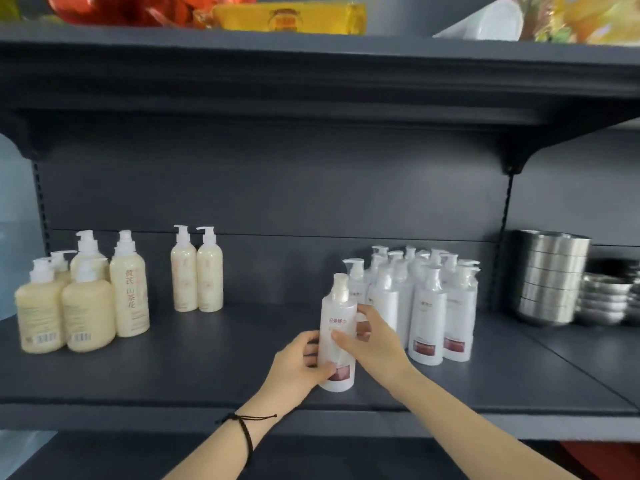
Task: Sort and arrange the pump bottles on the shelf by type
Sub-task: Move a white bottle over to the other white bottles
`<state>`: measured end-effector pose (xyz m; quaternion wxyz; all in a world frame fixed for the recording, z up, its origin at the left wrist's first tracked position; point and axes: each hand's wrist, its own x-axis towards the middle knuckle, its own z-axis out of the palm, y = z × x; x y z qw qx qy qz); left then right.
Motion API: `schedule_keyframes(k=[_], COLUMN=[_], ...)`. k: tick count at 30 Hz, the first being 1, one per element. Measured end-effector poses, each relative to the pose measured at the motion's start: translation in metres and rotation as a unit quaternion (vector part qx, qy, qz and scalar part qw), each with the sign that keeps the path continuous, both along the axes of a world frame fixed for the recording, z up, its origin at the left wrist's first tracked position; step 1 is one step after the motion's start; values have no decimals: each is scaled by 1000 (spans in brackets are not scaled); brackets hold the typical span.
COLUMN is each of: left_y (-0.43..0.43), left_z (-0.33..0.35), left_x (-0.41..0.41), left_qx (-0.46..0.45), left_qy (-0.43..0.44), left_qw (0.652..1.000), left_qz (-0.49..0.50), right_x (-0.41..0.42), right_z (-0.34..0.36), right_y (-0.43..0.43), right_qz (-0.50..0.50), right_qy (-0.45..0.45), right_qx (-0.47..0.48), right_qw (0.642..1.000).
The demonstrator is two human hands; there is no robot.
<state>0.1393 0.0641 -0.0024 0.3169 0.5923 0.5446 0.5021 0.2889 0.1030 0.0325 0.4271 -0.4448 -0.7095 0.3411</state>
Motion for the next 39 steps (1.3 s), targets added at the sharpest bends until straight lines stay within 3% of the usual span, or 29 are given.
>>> schedule_keyframes(k=[5,11,26,30,32,35,37,39], left_y=[8,27,72,68,55,32,17,2], left_z=[-2,-2,-1,-5,-3,2,4,6], left_x=[60,105,108,85,66,28,-2,-32], left_qx=[9,35,59,38,39,61,56,46], left_qy=[-22,29,55,141,252,503,587,620], left_qw=[1000,998,993,982,958,842,781,749], left_qz=[13,53,88,116,136,185,208,228], right_x=[50,79,71,78,77,59,39,16], right_z=[-6,-10,-15,-11,-9,-5,-3,-1], right_y=[8,32,77,69,59,45,42,41], right_qz=[-58,-83,-47,-108,-116,-24,45,87], right_qy=[-18,-27,0,-98,-191,-266,-315,-338], right_qx=[24,28,28,79,124,166,177,181], right_qw=[998,996,998,986,967,949,931,919])
